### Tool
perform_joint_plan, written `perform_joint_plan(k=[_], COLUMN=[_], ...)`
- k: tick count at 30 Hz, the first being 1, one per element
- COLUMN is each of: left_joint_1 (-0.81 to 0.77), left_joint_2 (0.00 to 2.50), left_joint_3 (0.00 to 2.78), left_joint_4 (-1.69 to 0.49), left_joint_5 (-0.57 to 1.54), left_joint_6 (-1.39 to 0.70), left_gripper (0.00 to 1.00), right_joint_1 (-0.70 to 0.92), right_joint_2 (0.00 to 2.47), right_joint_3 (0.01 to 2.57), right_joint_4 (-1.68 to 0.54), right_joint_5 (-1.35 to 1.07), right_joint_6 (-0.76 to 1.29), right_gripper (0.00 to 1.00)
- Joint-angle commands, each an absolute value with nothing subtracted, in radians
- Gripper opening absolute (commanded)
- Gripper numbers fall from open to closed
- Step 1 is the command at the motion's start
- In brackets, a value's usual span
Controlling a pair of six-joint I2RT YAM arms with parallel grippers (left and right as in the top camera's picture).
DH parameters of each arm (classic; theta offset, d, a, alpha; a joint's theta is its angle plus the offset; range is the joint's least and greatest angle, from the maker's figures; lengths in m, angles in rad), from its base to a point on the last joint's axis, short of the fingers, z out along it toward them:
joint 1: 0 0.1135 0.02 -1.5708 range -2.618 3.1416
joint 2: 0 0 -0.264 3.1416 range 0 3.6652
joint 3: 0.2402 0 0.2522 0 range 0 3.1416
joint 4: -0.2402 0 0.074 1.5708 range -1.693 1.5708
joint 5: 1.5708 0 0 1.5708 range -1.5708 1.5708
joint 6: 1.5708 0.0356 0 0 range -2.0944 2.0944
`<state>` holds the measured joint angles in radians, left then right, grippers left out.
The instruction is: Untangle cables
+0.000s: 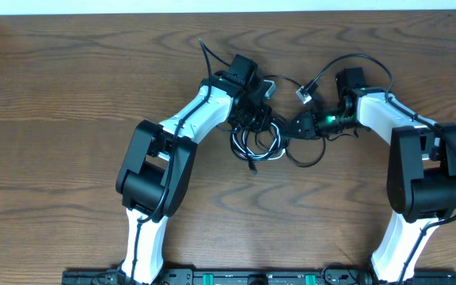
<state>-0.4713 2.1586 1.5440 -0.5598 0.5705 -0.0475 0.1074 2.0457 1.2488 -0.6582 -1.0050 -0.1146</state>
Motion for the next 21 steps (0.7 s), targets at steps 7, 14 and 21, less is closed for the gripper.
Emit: perform_joint_plan(k=[7, 14, 21], left_joint_1=[-0.468, -0.468, -0.466], left_joint_2=[2.167, 2.167, 2.167], left_joint_3=[1.528, 1.490, 1.490], left_joint_4=[-0.542, -0.484, -0.484], left_joint_5=[0.480, 0.458, 0.437], left_joint_6=[-0.070, -0.110, -0.110], left_gripper=[0.08, 0.08, 0.08], right_joint_1=[0.140, 0.140, 0.140], right_joint_2=[2.022, 2.022, 2.022], right_joint_3=[1.231, 1.204, 1.172], right_joint_4=[-0.720, -0.733, -0.734], right_joint_5=[-1.077, -1.075, -1.011], right_joint_6=[-0.132, -0.137, -0.168], right_gripper=[0.19, 0.20, 0.22])
